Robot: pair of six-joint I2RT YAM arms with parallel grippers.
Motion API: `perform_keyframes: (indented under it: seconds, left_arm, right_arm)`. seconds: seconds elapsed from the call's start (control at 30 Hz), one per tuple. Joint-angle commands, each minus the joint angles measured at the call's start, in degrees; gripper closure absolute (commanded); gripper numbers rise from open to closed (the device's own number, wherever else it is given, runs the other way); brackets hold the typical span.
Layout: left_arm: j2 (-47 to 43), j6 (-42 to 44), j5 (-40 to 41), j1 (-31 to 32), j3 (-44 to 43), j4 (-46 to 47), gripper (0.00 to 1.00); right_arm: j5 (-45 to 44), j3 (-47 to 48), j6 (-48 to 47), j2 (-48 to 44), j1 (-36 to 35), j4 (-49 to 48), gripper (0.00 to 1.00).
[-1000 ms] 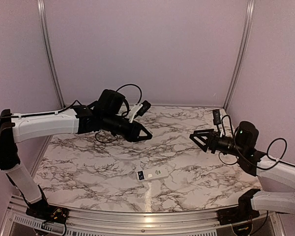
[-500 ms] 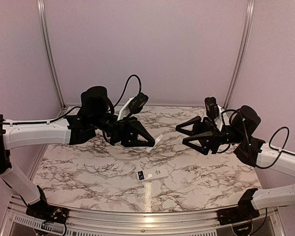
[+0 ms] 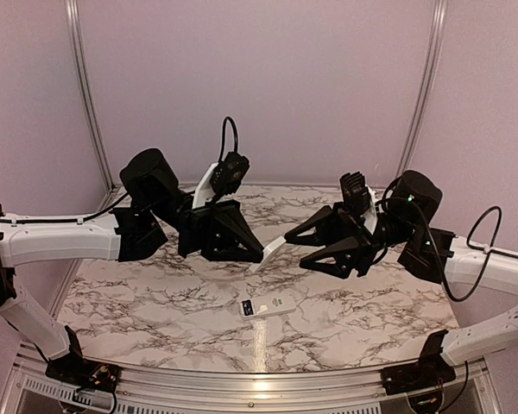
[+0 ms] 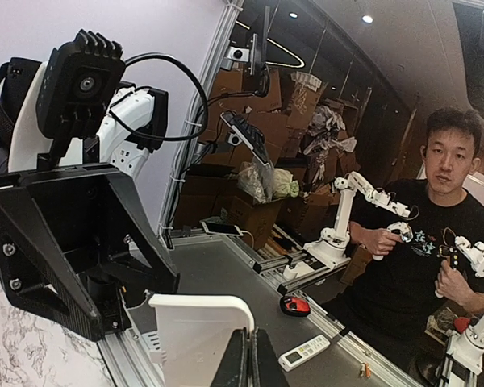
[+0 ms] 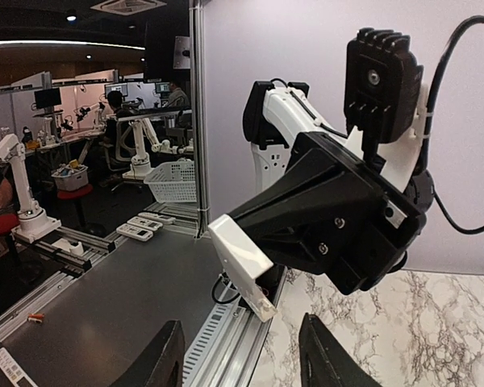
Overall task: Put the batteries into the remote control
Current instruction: Pass from the left arm to the right
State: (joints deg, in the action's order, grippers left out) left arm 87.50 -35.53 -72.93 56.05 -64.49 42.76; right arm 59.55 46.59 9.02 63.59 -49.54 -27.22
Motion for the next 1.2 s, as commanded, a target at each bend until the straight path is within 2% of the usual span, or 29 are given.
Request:
perform_keyframes:
  seconds: [0.0,0.23,0.5,0.7,1.07,1.17]
  left_arm:
    - [0.8,-3.5,-1.4,0.9,0.4,6.6,1.00]
    - [1.9,-5.2,-1.6,1.6,0.6,8.7,1.00]
    - [3.7,-8.2,-1.8,1.8,0.7,12.7,1.00]
    - [4.7,-13.7,-2.0,1.8,1.1,19.5,1.00]
    - [5.8,-18.4,-1.1,1.7,1.6,25.7,0.99]
    - [6.0,-18.6,-0.3,1.0,1.7,25.4,0.66]
  right_arm:
    - [0.6,3.0,-3.8,2.7,-2.3,2.9,0.53]
    - [1.9,4.2,-3.1,3.9,-3.4,0.4,0.56]
    - [3.1,6.6,-3.5,5.9,-5.8,0.4,0.65]
    - [3.4,7.5,-4.4,6.5,-6.7,1.2,0.75]
    - [4.3,7.5,-3.1,6.3,-6.8,0.1,0.96]
    - [4.4,7.7,-3.0,6.2,-6.8,0.4,1.00]
